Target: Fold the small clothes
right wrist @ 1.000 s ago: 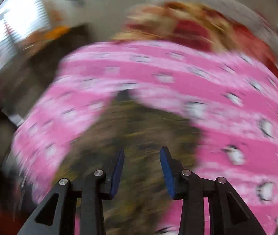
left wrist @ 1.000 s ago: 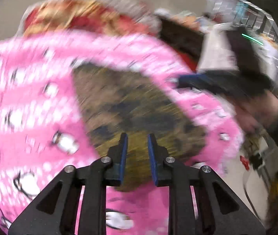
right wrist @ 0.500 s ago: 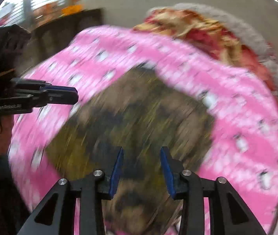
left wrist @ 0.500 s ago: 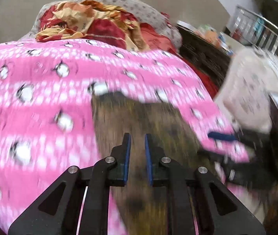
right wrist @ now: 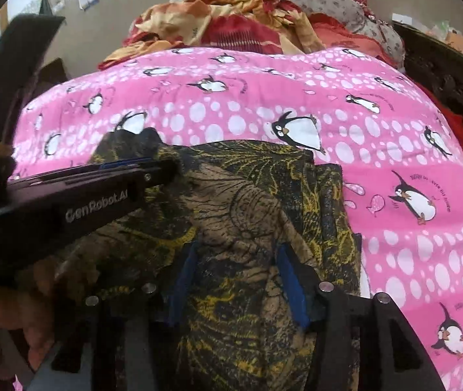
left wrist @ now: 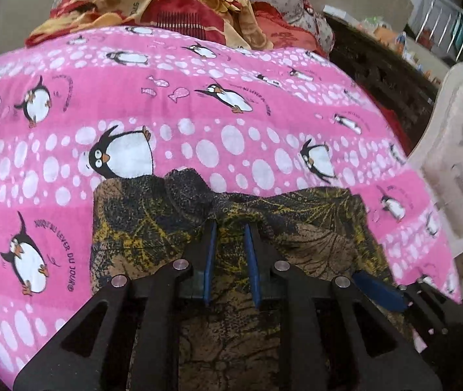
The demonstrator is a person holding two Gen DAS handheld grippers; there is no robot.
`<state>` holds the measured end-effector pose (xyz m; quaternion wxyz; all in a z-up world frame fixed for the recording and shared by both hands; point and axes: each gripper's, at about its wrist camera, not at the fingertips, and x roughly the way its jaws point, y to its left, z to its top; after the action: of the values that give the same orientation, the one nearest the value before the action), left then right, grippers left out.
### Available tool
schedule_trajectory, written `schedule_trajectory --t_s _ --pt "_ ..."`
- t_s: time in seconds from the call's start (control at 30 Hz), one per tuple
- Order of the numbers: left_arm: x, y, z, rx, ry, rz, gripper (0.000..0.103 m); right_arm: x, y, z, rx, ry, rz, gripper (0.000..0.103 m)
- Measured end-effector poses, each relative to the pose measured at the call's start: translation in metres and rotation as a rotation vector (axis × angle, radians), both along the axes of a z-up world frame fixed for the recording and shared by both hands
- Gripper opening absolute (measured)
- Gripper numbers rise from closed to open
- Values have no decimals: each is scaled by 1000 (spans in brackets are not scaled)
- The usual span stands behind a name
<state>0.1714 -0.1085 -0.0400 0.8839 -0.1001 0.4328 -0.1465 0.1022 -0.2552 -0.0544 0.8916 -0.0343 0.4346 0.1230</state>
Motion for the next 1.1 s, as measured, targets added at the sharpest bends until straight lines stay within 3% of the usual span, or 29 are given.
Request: schedule_trajectory --t_s 0.1,0.27,0.43,0.47,0.5,0.53,0.57,0.63,0.73,0.77,0.8,0.9,1.1 --pt "-3 8 -3 -43 3 2 16 0 -2 0 41 3 8 58" --pt "-3 6 1 -10 4 -1 17 -2 -7 5 109 19 31 66" --pt "0 29 26 -92 132 -22 19 -1 -9 14 118 75 59 69" --pt "-12 47 35 -128 115 0 39 -5 -15 21 139 74 61 68" --pt "-28 64 40 -150 84 19 79 -14 -26 31 182 49 65 68" --pt "-36 71 41 -157 66 29 92 -26 -41 41 219 10 69 70" --pt "-55 86 38 -165 29 51 99 -34 -51 46 225 -8 66 79" --pt "-72 98 22 -206 43 33 99 -49 -73 47 227 -30 58 82" --pt "-88 99 -11 -347 149 -23 99 -58 -96 28 303 30 71 82" --pt "-99 95 -13 -373 99 -51 99 -59 -100 18 340 66 83 82" --pt "-104 89 -14 -377 82 -88 100 -58 -103 6 391 113 105 82" --pt "-107 75 -14 -361 87 -171 102 -60 -108 0 452 92 133 85" --pt "-94 86 -16 -459 141 -160 102 -29 -112 -10 633 139 181 85"
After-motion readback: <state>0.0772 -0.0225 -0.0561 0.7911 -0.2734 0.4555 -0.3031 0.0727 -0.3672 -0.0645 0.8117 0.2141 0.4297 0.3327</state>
